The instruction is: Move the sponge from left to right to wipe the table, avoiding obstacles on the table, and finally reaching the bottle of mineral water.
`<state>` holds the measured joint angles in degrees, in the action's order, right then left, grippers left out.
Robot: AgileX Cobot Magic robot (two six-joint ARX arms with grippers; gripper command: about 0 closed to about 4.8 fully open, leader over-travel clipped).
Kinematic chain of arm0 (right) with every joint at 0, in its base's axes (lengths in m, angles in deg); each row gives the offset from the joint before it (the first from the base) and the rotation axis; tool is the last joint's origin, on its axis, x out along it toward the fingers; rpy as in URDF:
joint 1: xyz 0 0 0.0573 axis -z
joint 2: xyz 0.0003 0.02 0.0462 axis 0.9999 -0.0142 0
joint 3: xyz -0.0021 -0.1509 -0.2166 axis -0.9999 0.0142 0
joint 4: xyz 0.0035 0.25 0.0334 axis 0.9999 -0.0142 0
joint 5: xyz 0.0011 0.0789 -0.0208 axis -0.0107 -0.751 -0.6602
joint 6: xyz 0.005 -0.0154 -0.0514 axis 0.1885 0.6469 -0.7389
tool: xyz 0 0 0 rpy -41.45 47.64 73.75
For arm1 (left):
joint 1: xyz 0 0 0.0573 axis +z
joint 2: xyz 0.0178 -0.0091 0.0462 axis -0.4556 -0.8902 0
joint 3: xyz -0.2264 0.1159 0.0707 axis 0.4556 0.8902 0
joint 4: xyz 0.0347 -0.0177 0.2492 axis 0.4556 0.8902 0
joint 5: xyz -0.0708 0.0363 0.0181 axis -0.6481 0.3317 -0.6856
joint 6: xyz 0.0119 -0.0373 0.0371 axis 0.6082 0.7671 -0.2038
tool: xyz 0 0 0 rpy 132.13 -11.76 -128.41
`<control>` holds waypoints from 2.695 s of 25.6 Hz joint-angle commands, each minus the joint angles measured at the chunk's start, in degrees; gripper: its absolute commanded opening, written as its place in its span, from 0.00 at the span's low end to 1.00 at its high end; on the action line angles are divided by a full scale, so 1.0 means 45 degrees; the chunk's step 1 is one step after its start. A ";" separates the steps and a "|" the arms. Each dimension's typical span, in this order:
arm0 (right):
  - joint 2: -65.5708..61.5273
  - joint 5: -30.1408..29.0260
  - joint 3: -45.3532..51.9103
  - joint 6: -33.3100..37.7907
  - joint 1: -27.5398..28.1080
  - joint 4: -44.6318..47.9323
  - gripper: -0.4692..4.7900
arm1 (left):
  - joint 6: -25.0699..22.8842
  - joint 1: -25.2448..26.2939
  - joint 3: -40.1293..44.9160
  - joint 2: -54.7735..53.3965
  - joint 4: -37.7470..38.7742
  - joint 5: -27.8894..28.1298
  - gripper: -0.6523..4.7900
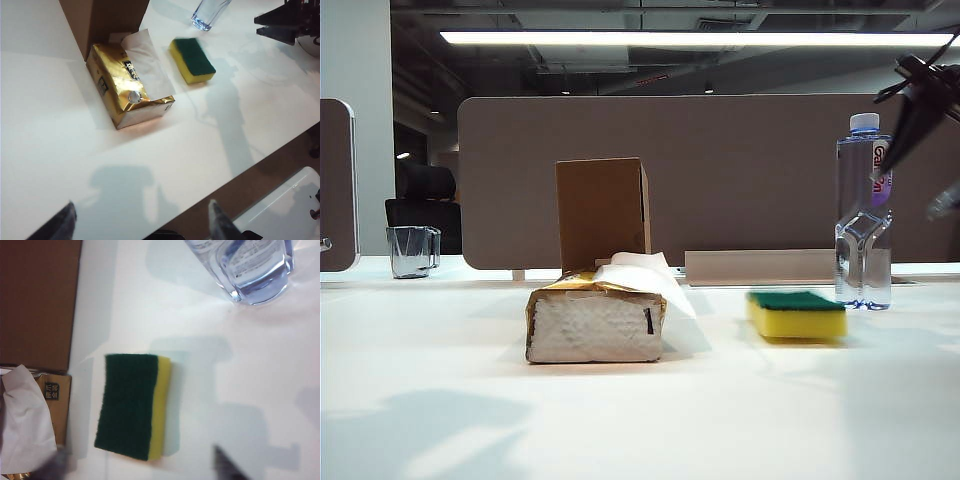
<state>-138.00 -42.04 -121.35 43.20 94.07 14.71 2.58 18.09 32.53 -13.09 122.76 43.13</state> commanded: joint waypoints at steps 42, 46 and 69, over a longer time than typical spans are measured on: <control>0.7645 0.3371 0.2361 -0.1690 0.0000 0.1137 0.07 | -0.3487 0.0019 -0.0087 0.0340 -0.3342 0.7543 0.11; 0.7694 0.3361 0.2448 -0.1773 0.0000 0.1214 0.07 | -0.3764 0.0049 0.0029 0.0748 -0.3487 0.8014 0.11; 0.8602 0.3667 0.3468 -0.3050 0.0398 0.1282 0.07 | -0.3167 0.0204 0.0670 0.1666 -0.3789 0.9321 0.11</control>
<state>-100.43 -25.36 -106.20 29.60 95.86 19.13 -12.93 18.96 35.65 -5.92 107.26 86.13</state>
